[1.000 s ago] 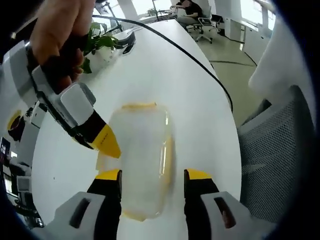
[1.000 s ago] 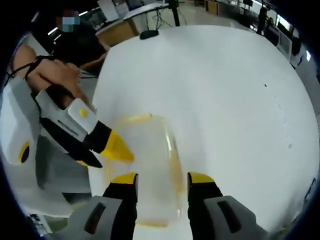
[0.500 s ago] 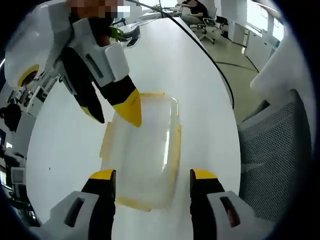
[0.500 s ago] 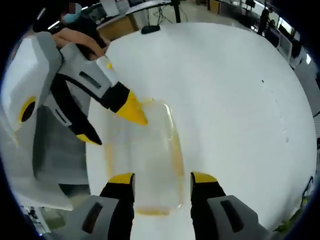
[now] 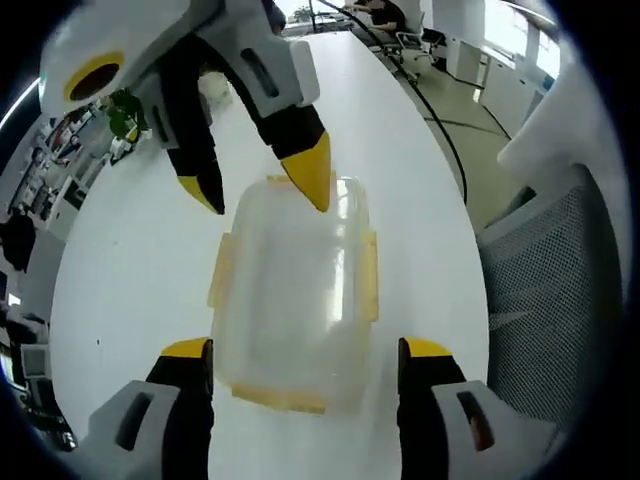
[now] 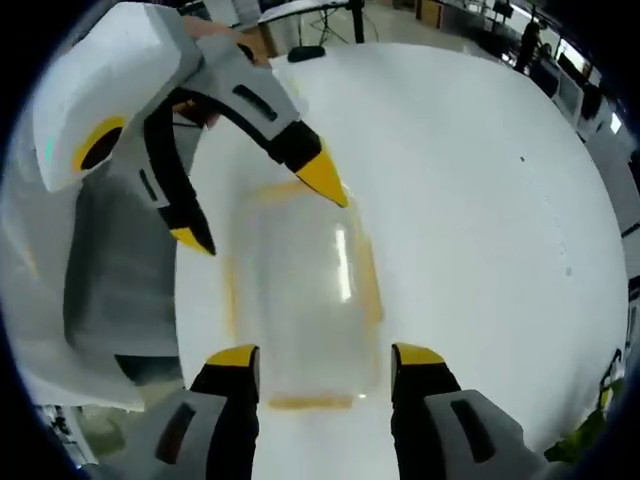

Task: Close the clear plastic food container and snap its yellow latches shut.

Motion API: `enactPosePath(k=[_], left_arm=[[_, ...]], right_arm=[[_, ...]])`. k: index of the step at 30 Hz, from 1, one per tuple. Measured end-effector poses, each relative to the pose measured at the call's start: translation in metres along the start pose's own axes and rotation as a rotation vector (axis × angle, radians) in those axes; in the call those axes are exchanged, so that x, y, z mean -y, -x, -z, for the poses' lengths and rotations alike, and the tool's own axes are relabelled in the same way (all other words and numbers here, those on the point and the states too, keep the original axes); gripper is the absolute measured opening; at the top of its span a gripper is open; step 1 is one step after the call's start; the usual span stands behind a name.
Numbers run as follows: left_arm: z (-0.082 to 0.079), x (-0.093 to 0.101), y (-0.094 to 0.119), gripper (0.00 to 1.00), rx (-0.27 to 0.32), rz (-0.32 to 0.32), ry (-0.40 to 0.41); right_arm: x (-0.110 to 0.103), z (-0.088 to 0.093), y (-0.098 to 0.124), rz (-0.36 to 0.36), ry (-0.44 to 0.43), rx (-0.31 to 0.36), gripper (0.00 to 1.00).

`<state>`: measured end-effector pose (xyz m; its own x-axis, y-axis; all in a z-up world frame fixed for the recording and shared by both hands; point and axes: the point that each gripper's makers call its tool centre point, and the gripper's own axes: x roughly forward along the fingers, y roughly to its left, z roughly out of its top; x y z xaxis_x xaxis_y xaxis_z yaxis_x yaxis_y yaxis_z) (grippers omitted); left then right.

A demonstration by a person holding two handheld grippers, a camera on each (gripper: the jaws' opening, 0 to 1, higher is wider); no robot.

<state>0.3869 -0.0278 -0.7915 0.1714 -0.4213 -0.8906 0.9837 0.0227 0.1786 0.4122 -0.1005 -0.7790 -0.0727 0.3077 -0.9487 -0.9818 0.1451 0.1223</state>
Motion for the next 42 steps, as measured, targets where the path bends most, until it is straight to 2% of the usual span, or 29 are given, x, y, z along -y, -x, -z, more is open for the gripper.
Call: enactPosePath(k=[6,10,25,28,32,36,42], left_arm=[[0.008,-0.005,-0.005,0.79,-0.031,0.020,-0.016],[0.013,-0.005,-0.009,0.82,-0.048,0.036,-0.028],[0.017,-0.009,-0.022,0.83,-0.082,0.061,-0.050],[0.018,-0.008,-0.025,0.84,-0.090,0.066,-0.050],[0.019,-0.009,-0.028,0.85,-0.094,0.067,-0.047],[0.020,-0.009,-0.029,0.85,-0.097,0.070,-0.048],[0.020,-0.009,-0.030,0.85,-0.104,0.068,-0.046]], right_arm=[[-0.004,0.010,-0.002,0.028,0.032,-0.022,0.55],[-0.009,0.009,-0.003,0.017,0.001,0.014,0.58],[-0.012,0.017,-0.015,0.110,0.052,0.010,0.69],[-0.010,0.013,-0.016,0.126,0.049,0.034,0.74],[-0.015,0.016,-0.022,0.113,0.064,0.018,0.74],[-0.012,0.019,-0.025,0.138,0.077,0.006,0.73],[-0.012,0.018,-0.025,0.136,0.073,0.011,0.73]])
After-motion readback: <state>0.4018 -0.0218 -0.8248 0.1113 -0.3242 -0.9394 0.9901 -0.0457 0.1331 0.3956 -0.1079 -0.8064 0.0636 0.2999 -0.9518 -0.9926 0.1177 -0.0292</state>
